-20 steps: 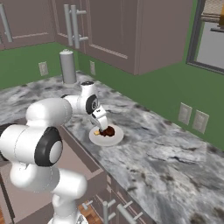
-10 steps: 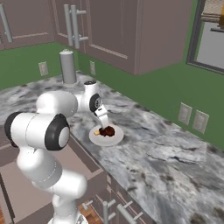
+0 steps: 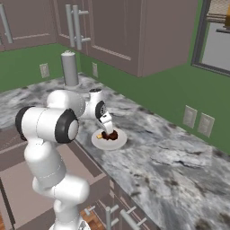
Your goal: Pick up the knife from the drawer and place it on the cutting board. Then place the meat from the plate to the cutting board.
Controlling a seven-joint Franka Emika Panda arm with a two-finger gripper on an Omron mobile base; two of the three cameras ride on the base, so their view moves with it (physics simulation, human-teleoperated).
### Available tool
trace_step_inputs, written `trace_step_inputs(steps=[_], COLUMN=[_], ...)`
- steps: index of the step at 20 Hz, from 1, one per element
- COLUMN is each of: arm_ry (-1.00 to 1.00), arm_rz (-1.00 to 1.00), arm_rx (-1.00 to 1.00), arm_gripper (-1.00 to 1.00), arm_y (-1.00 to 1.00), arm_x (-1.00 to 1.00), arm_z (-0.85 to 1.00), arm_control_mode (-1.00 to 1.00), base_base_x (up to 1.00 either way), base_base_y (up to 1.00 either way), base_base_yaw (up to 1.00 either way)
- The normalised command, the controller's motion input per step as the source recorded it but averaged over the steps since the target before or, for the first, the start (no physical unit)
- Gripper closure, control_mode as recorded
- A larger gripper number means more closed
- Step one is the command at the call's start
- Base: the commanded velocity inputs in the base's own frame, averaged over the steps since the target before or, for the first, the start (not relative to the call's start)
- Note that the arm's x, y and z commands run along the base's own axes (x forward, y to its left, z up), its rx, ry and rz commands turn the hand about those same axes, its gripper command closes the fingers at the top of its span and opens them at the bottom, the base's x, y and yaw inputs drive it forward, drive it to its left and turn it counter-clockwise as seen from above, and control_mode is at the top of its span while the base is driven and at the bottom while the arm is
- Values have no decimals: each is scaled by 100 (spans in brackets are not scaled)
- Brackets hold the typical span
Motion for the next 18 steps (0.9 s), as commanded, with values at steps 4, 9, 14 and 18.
trace_step_inputs(steps=[4,9,14,18], arm_ry=[0,0,0,0], arm_rz=[0,0,0,0], arm_rx=[1,3,2,4], arm_gripper=[-100,-100,-100,-100], arm_y=[0,0,0,-4], arm_x=[38,35,24,6], arm_z=[-36,-31,-26,-43], arm_control_mode=[-100,-100,-100,-100], base_base_x=[0,0,0,0], base_base_y=[0,0,0,0], base_base_yaw=[0,0,0,0])
